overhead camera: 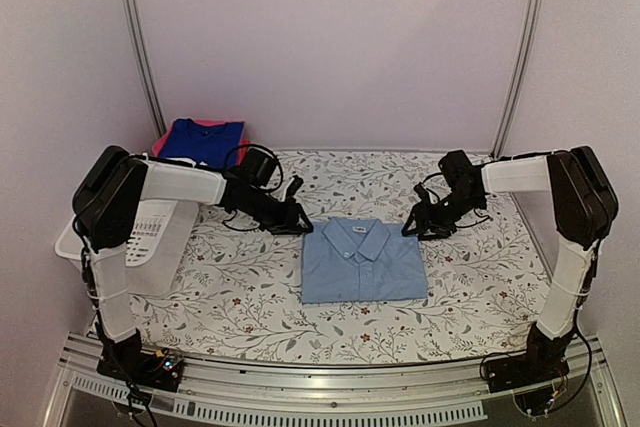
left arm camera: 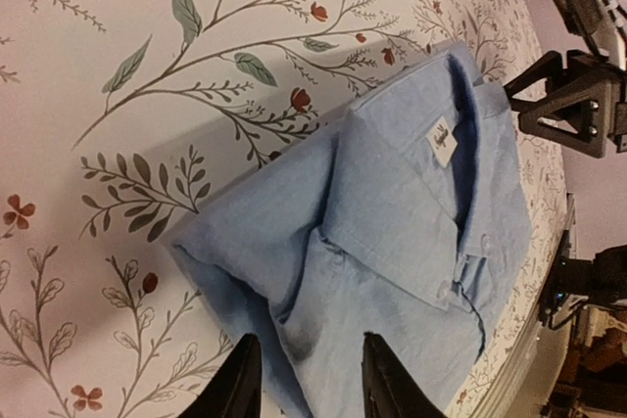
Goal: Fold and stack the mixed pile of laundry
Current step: Adjust the square-folded shirt at the center of the board.
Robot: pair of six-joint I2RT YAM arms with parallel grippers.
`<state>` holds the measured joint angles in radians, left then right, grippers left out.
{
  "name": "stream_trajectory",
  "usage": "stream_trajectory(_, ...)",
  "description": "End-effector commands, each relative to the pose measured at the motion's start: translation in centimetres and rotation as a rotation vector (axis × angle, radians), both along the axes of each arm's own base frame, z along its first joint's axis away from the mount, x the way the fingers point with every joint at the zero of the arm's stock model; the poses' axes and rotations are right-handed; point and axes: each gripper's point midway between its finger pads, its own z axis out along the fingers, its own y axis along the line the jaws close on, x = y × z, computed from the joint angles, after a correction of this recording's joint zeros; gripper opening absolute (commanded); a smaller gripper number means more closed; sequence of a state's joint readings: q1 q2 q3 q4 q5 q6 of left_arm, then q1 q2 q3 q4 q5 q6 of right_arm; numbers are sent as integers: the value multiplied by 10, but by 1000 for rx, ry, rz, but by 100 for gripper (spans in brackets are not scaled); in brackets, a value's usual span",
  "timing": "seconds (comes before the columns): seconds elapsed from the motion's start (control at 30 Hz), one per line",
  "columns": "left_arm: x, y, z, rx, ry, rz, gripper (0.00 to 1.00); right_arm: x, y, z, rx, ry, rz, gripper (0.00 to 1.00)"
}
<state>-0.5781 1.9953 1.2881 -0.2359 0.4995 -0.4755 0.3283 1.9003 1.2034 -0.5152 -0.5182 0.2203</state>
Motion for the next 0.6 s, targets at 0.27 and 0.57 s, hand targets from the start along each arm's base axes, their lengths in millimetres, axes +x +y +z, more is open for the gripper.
stream_trajectory(0.27, 22, 15, -22, 5, 38, 64, 0, 10, 11, -13, 27, 14, 42, 52)
stream_trajectory(0.57, 28, 27, -32, -23, 53, 78, 0, 16, 22, 19, 101, -60, 78, 15)
